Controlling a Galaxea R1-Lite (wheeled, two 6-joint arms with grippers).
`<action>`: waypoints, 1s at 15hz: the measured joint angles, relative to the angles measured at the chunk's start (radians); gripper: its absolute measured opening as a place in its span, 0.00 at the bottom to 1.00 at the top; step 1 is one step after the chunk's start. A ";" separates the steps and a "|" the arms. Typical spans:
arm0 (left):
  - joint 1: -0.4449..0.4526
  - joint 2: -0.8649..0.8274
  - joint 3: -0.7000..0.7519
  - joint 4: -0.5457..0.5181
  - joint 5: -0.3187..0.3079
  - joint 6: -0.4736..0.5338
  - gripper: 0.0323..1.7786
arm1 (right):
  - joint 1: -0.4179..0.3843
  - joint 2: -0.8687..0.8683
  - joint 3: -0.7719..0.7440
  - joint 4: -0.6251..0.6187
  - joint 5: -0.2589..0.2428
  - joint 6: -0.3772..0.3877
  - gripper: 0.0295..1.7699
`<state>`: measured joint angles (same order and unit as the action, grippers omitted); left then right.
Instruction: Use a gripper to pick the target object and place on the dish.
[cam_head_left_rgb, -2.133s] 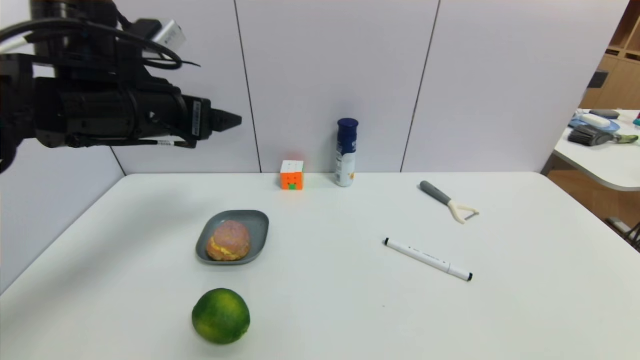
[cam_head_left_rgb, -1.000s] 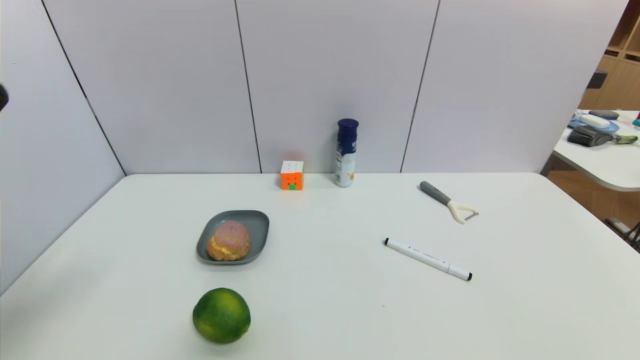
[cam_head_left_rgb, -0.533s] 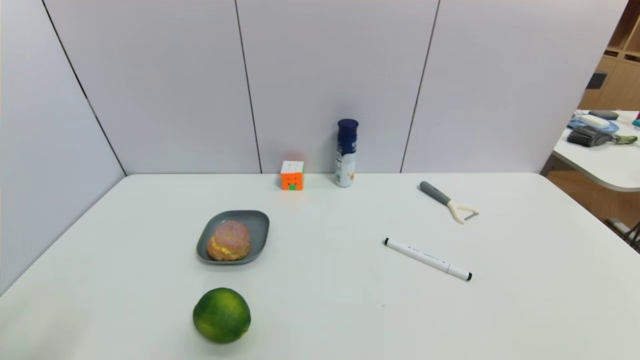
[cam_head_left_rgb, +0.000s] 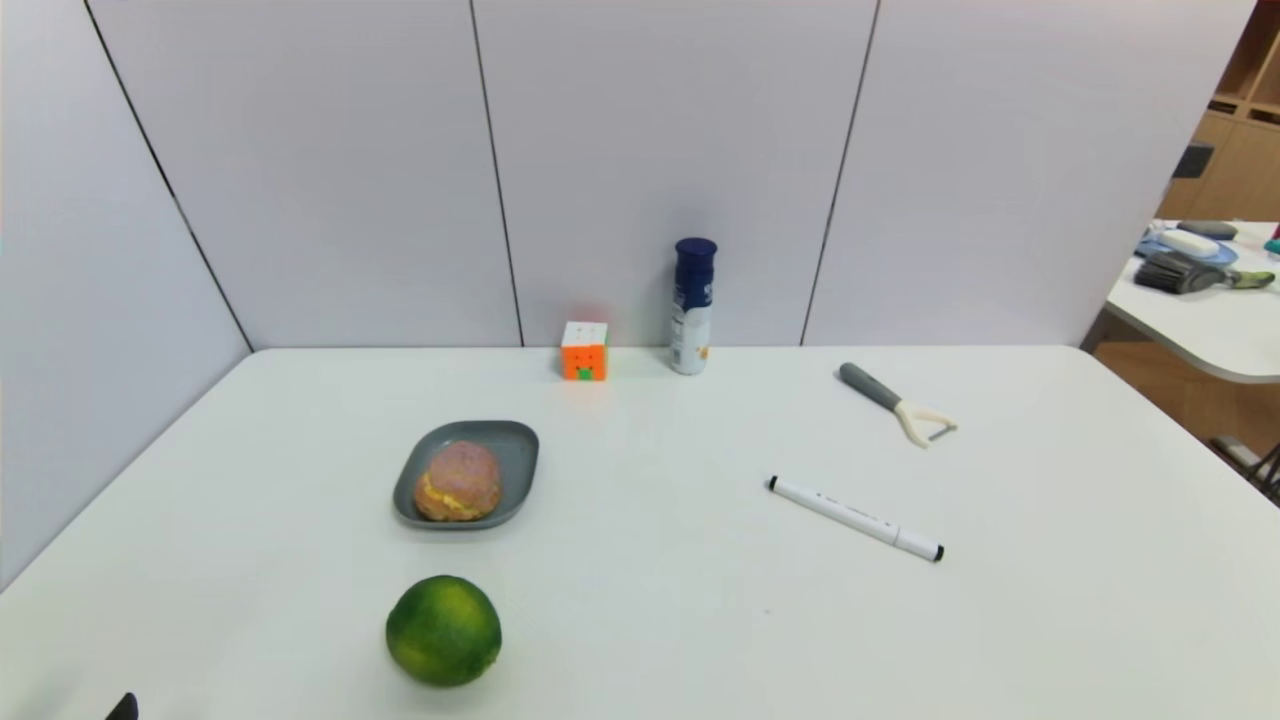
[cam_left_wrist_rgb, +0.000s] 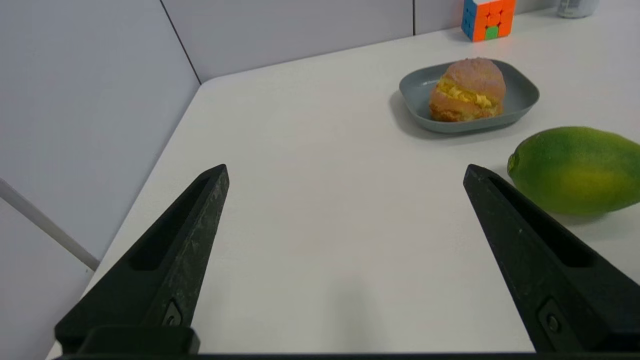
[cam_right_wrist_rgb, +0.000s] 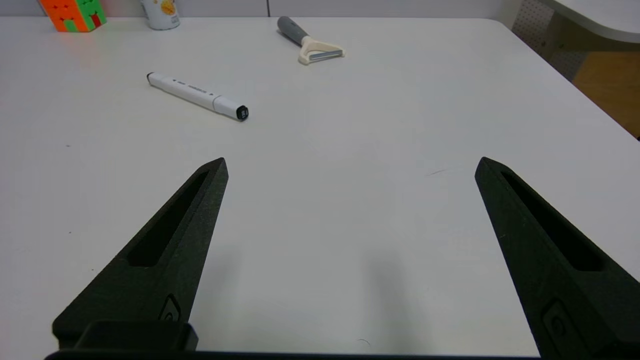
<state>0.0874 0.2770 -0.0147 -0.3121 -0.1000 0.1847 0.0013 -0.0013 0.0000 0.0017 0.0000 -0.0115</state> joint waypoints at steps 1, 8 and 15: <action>0.000 -0.003 0.007 0.023 0.000 0.011 0.95 | 0.000 0.000 0.000 0.000 0.000 0.000 0.97; 0.001 -0.010 0.014 -0.029 0.016 0.052 0.95 | 0.000 0.000 0.000 0.000 0.000 0.000 0.97; -0.052 -0.060 -0.063 -0.202 0.122 0.066 0.95 | 0.000 0.000 0.000 0.000 0.000 0.000 0.97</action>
<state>0.0351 0.2172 -0.0774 -0.5138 0.0221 0.2504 0.0013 -0.0013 0.0000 0.0013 0.0000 -0.0119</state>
